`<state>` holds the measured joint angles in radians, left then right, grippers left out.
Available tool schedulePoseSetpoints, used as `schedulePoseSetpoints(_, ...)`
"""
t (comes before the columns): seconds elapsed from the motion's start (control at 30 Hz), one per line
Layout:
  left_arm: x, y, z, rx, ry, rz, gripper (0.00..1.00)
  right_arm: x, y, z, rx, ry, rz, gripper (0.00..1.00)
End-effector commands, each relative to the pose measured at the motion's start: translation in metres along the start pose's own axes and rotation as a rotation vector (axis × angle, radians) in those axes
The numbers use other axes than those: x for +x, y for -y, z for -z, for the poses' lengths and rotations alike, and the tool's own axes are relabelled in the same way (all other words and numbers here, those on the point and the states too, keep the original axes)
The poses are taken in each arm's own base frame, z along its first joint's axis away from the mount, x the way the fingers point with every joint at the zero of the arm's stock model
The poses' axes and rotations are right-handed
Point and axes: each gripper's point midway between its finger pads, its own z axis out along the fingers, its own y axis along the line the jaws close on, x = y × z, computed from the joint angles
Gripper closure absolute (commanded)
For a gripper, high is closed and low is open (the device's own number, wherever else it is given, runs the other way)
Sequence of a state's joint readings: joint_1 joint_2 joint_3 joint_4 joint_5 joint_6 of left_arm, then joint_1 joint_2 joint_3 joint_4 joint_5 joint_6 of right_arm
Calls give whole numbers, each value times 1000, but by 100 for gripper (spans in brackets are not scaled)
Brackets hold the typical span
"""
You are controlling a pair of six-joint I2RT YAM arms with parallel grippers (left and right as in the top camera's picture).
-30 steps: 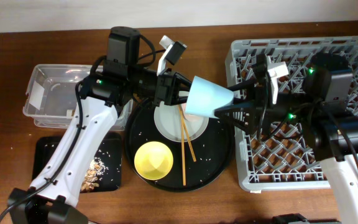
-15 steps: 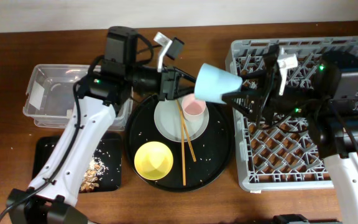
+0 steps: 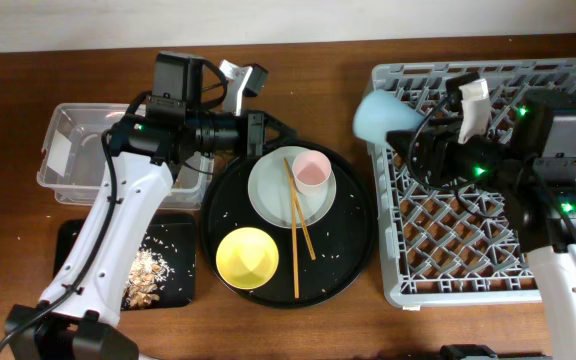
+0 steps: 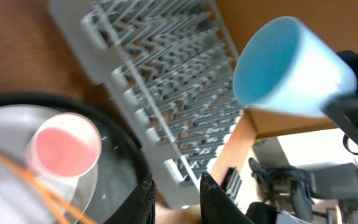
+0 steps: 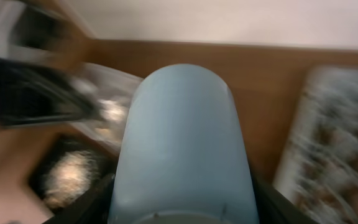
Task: Sort waste into correct bins and load items into the dishwasher rack
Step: 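Grasp the blue cup with the right gripper and release the left gripper, then place the blue cup upside down in the rack with the right gripper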
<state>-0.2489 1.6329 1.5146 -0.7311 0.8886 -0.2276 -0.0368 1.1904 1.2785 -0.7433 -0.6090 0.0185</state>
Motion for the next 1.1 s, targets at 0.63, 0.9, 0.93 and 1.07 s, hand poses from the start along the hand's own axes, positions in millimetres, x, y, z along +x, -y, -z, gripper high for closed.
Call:
schedulePoseSetpoints(0.63,23,-26,1,-123,-71,60,82,99,145,-70,480,-439,-174,52)
schedulePoseSetpoints(0.9,24,-32,-1,-170,-74,37,82,108,152,-79,483,-470,-185,43)
schedulePoseSetpoints(0.93,25,-31,-2,-170,-78,33,82,108,152,-79,483,-469,-185,43)
schedulePoseSetpoints(1.07,29,-35,-10,-243,-91,5,82,108,152,-79,483,-470,-185,48)
